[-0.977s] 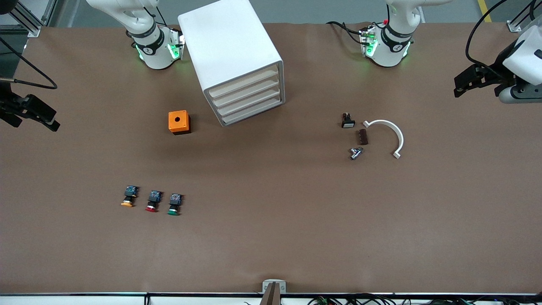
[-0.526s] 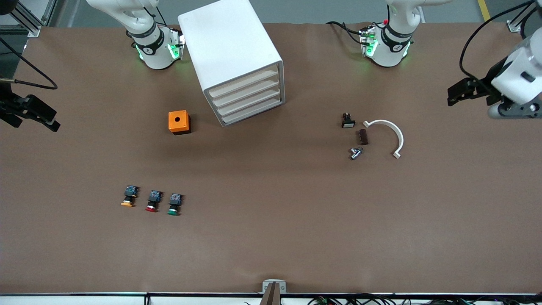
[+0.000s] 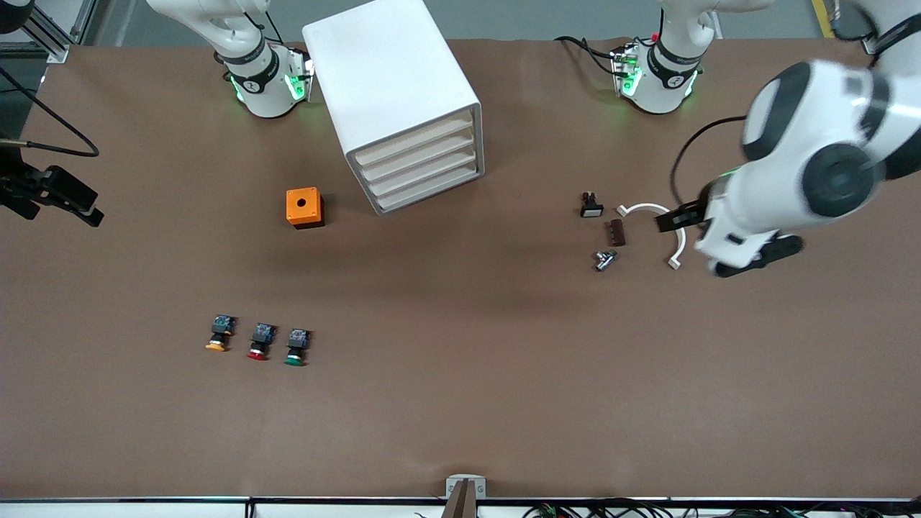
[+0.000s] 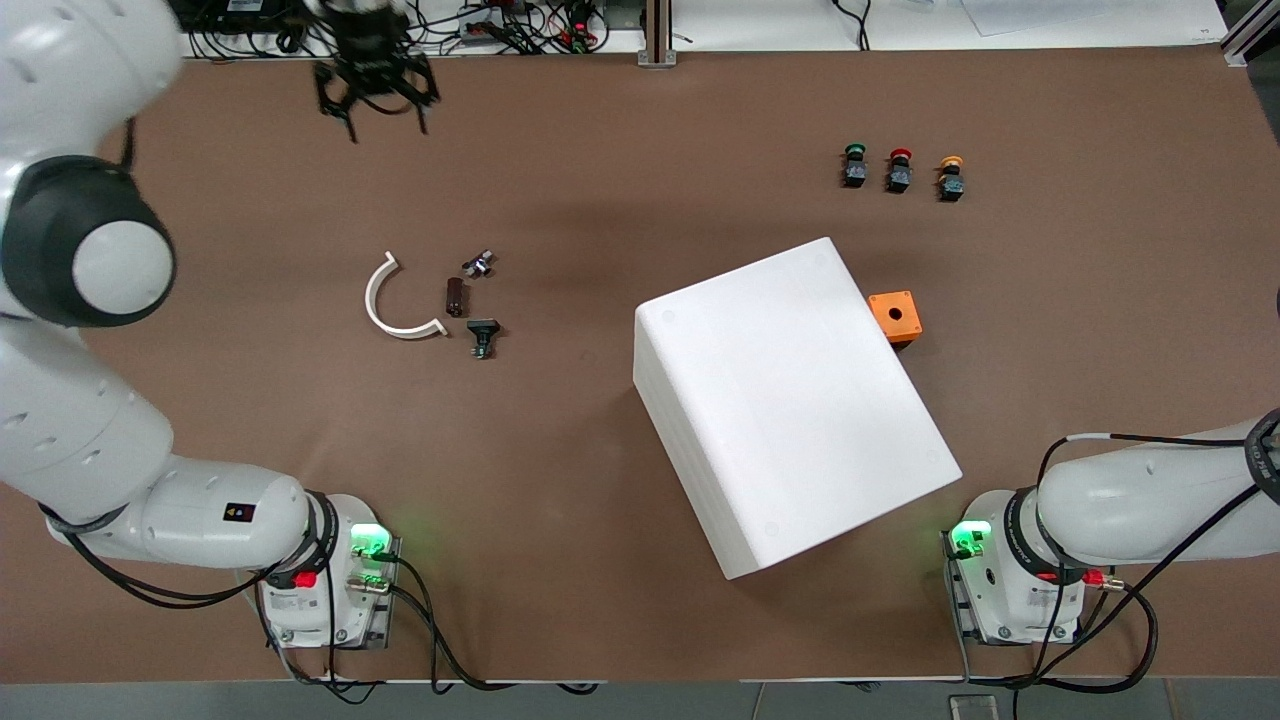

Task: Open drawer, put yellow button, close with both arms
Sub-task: 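Reach the left gripper to the cabinet drawer while the right gripper approaches buttons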

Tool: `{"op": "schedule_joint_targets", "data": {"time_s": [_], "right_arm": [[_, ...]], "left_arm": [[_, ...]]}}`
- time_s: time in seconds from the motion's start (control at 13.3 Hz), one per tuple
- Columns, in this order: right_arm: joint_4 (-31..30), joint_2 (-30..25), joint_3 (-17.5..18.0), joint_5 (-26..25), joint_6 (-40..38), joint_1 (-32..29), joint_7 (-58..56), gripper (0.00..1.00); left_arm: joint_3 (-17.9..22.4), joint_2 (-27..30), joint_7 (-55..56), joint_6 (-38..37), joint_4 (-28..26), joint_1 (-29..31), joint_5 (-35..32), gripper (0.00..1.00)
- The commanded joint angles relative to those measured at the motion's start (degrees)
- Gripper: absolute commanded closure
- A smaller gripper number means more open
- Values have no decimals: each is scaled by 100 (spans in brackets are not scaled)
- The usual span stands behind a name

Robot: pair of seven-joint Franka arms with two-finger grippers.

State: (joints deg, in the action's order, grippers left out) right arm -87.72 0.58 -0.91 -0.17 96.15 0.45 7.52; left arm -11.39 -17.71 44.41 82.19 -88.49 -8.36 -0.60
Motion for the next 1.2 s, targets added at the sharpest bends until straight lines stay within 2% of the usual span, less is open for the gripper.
{"op": "schedule_joint_targets", "data": {"time_s": [0.0, 0.3, 0.6, 0.75, 0.9, 1.13], "right_arm": [[71, 83, 3, 34, -44, -10, -67, 0], [53, 162, 3, 34, -53, -37, -67, 0], [-78, 477, -6, 17, -123, -45, -67, 0], [-105, 775, 12, 43, -123, -98, -84, 0], [-96, 1171, 29, 60, -88, -72, -111, 0], [-61, 1681, 29, 113, 209, -107, -111, 0]], "left_arm": [[5, -915, 1994, -124, 577, -428, 33, 0], [-3, -1751, 4272, -62, 851, -1228, 488, 0], [-3, -2297, 6234, 253, 860, -1563, 2200, 1], [31, -2473, 7322, 525, 860, -1739, 3306, 1], [14, -2605, 8203, 570, 851, -1774, 3863, 1], [14, -2693, 8942, 553, 842, -1924, 4706, 3]]}}
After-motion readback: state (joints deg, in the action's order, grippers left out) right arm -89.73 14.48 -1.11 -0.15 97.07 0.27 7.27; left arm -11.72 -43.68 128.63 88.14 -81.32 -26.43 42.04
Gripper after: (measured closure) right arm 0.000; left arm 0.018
